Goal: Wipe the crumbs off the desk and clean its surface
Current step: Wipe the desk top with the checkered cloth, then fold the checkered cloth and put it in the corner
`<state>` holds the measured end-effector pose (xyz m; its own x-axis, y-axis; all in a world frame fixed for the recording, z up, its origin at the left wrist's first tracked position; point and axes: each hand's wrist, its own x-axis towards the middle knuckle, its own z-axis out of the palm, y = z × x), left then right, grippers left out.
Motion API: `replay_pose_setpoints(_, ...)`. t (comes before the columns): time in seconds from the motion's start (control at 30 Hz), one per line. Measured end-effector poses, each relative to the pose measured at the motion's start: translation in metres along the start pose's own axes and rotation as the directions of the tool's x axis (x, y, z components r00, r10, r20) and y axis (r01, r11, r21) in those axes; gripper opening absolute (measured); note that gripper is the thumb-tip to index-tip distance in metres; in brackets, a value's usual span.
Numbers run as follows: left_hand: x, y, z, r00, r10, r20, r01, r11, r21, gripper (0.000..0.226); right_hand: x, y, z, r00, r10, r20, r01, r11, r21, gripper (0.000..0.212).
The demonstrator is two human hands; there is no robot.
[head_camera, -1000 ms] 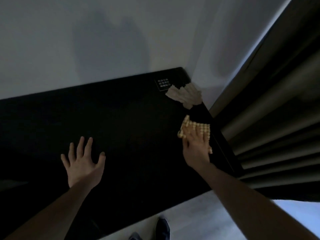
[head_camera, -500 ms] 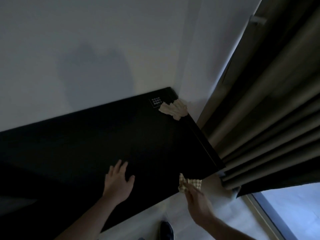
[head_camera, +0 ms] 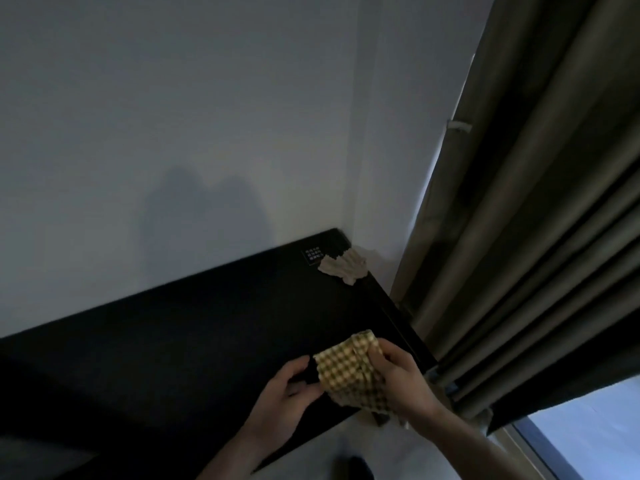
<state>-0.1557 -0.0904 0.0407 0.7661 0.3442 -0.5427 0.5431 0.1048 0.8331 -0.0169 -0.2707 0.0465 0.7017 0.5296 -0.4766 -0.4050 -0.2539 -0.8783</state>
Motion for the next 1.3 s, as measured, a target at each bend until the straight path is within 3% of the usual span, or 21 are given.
replay_pose_setpoints(0.1,0.011,0.037,0.007,0.996,-0.091,0.025,0.094,0.965,-0.247,0.043,0.011,-0.023,-0.008,0.999,0.021,0.028,-0.023,0.997,0.073,0.031)
replay_pose_setpoints(0.23,0.046,0.065,0.011,0.985,-0.131,0.110,0.162,0.918,-0.363,0.044,0.054,-0.037,-0.027,0.995,0.045,0.093,-0.057,0.990,0.132,0.081)
replay_pose_setpoints(0.27,0.058,0.070,0.013,0.982,-0.134,0.131,0.174,0.912,-0.371,0.046,0.066,-0.043,-0.034,0.993,0.053,0.107,-0.063,0.994,0.093,0.077)
replay_pose_setpoints(0.33,0.081,0.083,0.023,0.980,-0.132,0.145,0.180,0.899,-0.398,0.049,0.088,-0.055,-0.046,0.992,0.068,0.106,-0.073,0.996,0.051,0.046)
replay_pose_setpoints(0.4,0.108,0.095,0.035,0.987,-0.136,0.088,0.159,0.905,-0.395,0.049,0.117,-0.063,-0.062,0.993,0.074,0.089,-0.075,0.997,0.007,0.017)
replay_pose_setpoints(0.43,0.118,0.100,0.041,0.990,-0.135,0.050,0.144,0.910,-0.390,0.047,0.128,-0.066,-0.068,0.995,0.067,0.071,-0.064,0.997,-0.034,0.012)
replay_pose_setpoints(0.7,0.222,0.129,0.074,0.965,-0.160,-0.207,0.049,0.888,-0.457,0.028,0.256,-0.084,-0.117,0.972,0.192,0.133,-0.164,0.967,-0.196,0.023)
replay_pose_setpoints(0.77,0.246,0.130,0.072,0.952,-0.169,-0.257,0.033,0.886,-0.462,0.028,0.283,-0.089,-0.120,0.972,0.169,0.165,-0.126,0.961,-0.246,0.030)
replay_pose_setpoints(0.87,0.274,0.128,0.063,0.930,-0.155,-0.333,0.024,0.930,-0.366,0.023,0.319,-0.088,-0.122,0.971,0.110,0.210,-0.041,0.950,-0.311,0.063)
replay_pose_setpoints(0.9,0.285,0.128,0.059,0.919,-0.160,-0.360,0.029,0.939,-0.343,0.024,0.332,-0.089,-0.120,0.968,0.118,0.222,-0.040,0.945,-0.325,0.063)
replay_pose_setpoints(1.0,0.315,0.130,0.043,0.896,-0.192,-0.400,0.080,0.956,-0.281,0.025,0.368,-0.092,-0.108,0.958,0.151,0.242,-0.059,0.935,-0.350,0.020)
replay_pose_setpoints(1.2,0.376,0.125,0.007,0.855,-0.238,-0.460,0.192,0.970,-0.146,0.021,0.436,-0.095,-0.077,0.962,0.186,0.200,-0.083,0.897,-0.434,0.017)
replay_pose_setpoints(1.3,0.412,0.130,-0.015,0.843,-0.237,-0.482,0.194,0.971,-0.138,0.027,0.478,-0.101,-0.062,0.969,0.166,0.181,-0.064,0.883,-0.465,0.038)
